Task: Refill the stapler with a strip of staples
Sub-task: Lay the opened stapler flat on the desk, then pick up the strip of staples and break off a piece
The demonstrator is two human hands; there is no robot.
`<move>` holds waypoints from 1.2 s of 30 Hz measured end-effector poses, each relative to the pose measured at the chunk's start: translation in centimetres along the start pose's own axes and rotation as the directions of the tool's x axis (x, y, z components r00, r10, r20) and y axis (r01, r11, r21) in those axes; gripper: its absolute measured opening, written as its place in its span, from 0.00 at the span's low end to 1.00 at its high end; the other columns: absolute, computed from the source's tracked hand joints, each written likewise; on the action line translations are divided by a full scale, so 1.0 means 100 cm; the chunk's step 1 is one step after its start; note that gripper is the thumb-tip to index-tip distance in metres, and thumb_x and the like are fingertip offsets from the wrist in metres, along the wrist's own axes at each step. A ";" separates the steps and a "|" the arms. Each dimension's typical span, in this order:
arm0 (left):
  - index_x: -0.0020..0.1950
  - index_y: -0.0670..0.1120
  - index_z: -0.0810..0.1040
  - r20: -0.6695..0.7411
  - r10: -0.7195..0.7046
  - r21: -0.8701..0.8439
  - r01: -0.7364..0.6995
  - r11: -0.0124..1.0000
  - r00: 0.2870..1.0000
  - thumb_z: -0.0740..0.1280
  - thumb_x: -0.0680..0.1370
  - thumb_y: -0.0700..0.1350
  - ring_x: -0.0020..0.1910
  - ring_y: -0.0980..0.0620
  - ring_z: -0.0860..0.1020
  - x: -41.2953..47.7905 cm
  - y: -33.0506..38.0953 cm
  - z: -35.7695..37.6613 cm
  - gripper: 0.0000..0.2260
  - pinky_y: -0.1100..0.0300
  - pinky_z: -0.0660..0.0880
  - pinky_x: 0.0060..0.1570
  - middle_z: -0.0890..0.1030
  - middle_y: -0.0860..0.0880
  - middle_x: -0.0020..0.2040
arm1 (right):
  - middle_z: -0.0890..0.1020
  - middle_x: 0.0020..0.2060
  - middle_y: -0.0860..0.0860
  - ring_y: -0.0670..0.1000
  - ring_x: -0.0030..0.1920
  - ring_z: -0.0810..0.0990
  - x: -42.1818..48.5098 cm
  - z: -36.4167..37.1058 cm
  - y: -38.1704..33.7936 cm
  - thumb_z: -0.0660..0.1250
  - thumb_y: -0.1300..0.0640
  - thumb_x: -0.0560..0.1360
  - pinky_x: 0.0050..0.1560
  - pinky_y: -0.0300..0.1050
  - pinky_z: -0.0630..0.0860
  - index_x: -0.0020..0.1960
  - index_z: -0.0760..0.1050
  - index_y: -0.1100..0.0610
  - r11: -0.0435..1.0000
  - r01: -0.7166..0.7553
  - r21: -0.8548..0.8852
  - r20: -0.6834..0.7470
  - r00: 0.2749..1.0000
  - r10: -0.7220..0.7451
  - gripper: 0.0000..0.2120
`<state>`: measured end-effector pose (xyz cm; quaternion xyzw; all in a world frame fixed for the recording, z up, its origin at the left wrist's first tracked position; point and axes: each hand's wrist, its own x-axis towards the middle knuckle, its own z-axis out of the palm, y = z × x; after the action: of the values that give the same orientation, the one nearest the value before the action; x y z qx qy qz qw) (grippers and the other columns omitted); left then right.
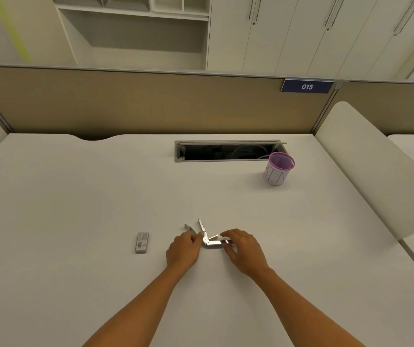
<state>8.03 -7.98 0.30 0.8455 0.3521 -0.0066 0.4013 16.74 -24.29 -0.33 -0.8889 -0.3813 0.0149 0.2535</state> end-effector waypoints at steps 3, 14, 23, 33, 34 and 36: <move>0.36 0.47 0.74 -0.082 0.107 -0.165 -0.119 0.979 0.991 0.61 0.78 0.56 0.33 0.47 0.78 -0.004 -0.016 -0.011 0.16 0.51 0.75 0.35 0.80 0.47 0.33 | 0.83 0.53 0.46 0.50 0.56 0.79 0.006 0.004 -0.009 0.68 0.56 0.75 0.55 0.39 0.70 0.58 0.79 0.52 0.999 0.039 0.003 -0.040 0.998 -0.039 0.11; 0.66 0.49 0.73 -0.357 0.272 0.193 -0.214 0.957 0.894 0.68 0.76 0.48 0.66 0.46 0.70 -0.005 -0.098 -0.061 0.19 0.49 0.70 0.61 0.73 0.48 0.67 | 0.77 0.63 0.47 0.47 0.66 0.72 0.019 0.040 -0.073 0.64 0.57 0.79 0.64 0.37 0.67 0.65 0.73 0.51 0.965 0.174 0.196 0.099 0.976 -0.196 0.15; 0.77 0.53 0.47 -0.121 0.290 0.341 -0.235 0.910 0.949 0.59 0.80 0.54 0.77 0.48 0.55 -0.021 -0.145 -0.060 0.31 0.49 0.51 0.75 0.55 0.52 0.78 | 0.58 0.77 0.46 0.46 0.77 0.52 -0.005 0.084 -0.088 0.57 0.48 0.81 0.75 0.39 0.50 0.78 0.54 0.50 0.975 0.082 0.208 0.357 0.921 -0.154 0.27; 0.72 0.47 0.68 -0.118 0.480 0.181 -0.456 0.871 0.870 0.66 0.77 0.41 0.67 0.52 0.70 -0.031 -0.144 -0.061 0.23 0.61 0.63 0.69 0.72 0.49 0.69 | 0.55 0.78 0.48 0.47 0.78 0.49 -0.018 0.102 -0.094 0.52 0.49 0.83 0.76 0.41 0.41 0.78 0.50 0.53 0.983 0.147 0.111 0.268 0.948 -0.172 0.26; 0.71 0.47 0.70 -0.119 0.497 0.187 -0.472 0.861 0.860 0.67 0.76 0.40 0.65 0.52 0.71 -0.031 -0.145 -0.061 0.23 0.62 0.66 0.67 0.74 0.48 0.67 | 0.55 0.78 0.48 0.47 0.78 0.48 -0.020 0.104 -0.095 0.52 0.49 0.83 0.76 0.41 0.41 0.78 0.50 0.52 0.983 0.145 0.109 0.261 0.950 -0.169 0.26; 0.69 0.48 0.72 -0.121 0.518 0.186 -0.493 0.850 0.847 0.68 0.75 0.39 0.62 0.53 0.73 -0.029 -0.145 -0.062 0.22 0.61 0.70 0.63 0.75 0.48 0.65 | 0.55 0.78 0.48 0.47 0.78 0.49 -0.021 0.105 -0.096 0.52 0.50 0.83 0.76 0.41 0.42 0.78 0.49 0.52 0.984 0.133 0.117 0.249 0.956 -0.158 0.26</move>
<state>-4.59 0.77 -4.43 0.9333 0.1472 0.1441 0.2942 6.51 -15.58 -5.39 -0.8352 -0.4742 0.1301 0.2461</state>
